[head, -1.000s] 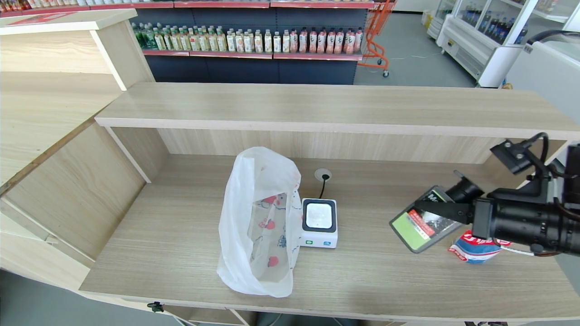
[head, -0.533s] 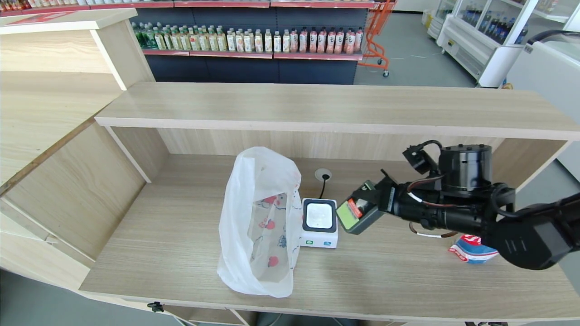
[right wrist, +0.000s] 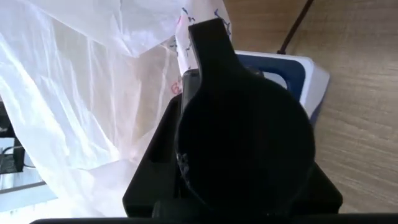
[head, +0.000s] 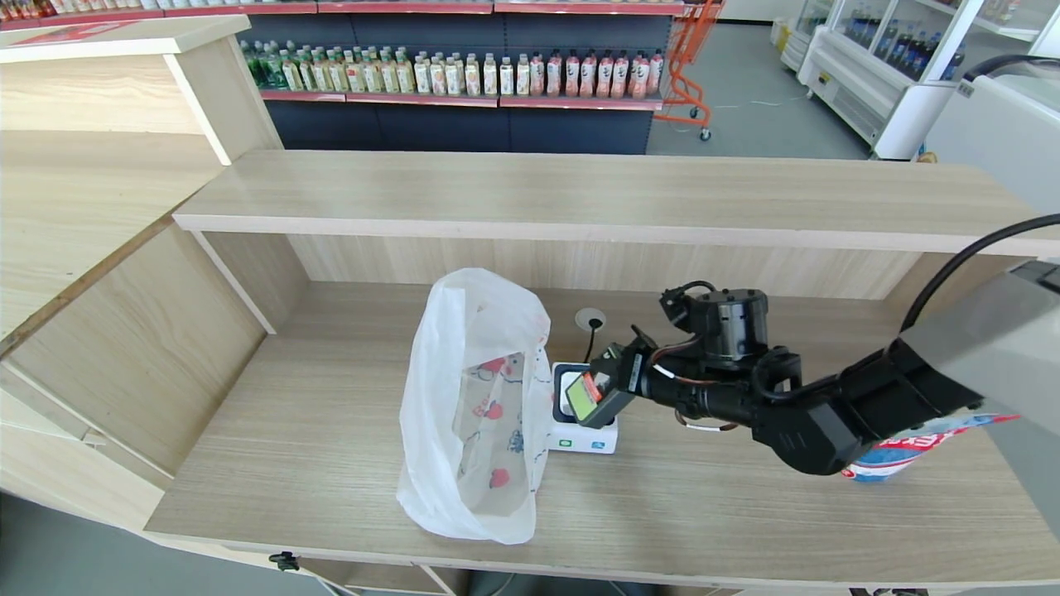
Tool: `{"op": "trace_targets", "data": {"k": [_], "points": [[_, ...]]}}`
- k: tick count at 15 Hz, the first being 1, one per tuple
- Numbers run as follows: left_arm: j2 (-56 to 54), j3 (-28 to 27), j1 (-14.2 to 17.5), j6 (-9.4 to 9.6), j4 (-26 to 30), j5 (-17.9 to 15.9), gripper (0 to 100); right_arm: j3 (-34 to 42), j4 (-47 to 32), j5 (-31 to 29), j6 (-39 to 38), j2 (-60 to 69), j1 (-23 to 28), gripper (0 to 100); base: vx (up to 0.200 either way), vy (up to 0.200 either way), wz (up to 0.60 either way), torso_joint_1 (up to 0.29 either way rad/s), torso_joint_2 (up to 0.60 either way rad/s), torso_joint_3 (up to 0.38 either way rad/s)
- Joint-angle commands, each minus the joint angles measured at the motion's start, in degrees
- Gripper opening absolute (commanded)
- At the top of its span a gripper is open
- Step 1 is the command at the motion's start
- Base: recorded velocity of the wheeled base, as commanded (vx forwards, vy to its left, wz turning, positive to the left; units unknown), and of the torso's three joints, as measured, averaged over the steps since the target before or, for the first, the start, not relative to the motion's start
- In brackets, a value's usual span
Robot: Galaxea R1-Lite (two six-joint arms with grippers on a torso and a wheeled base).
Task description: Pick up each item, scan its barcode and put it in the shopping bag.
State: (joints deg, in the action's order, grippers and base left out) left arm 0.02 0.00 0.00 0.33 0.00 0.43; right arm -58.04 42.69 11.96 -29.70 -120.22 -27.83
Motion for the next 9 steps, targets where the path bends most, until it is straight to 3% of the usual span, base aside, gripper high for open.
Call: {"op": "trace_targets", "data": {"k": [1, 9], "points": [[0.0, 0.0, 0.0, 0.02, 0.0, 0.0, 100, -4.4, -0.2, -0.3, 0.1, -4.2, -1.8, 0, 0.0, 0.0, 0.0, 0.0, 0.0, 0.0], [0.0, 0.0, 0.0, 0.02, 0.0, 0.0, 100, -8.5, -0.2, -3.3, 1.7, -7.5, -3.0, 0, 0.0, 0.0, 0.0, 0.0, 0.0, 0.0]]}}
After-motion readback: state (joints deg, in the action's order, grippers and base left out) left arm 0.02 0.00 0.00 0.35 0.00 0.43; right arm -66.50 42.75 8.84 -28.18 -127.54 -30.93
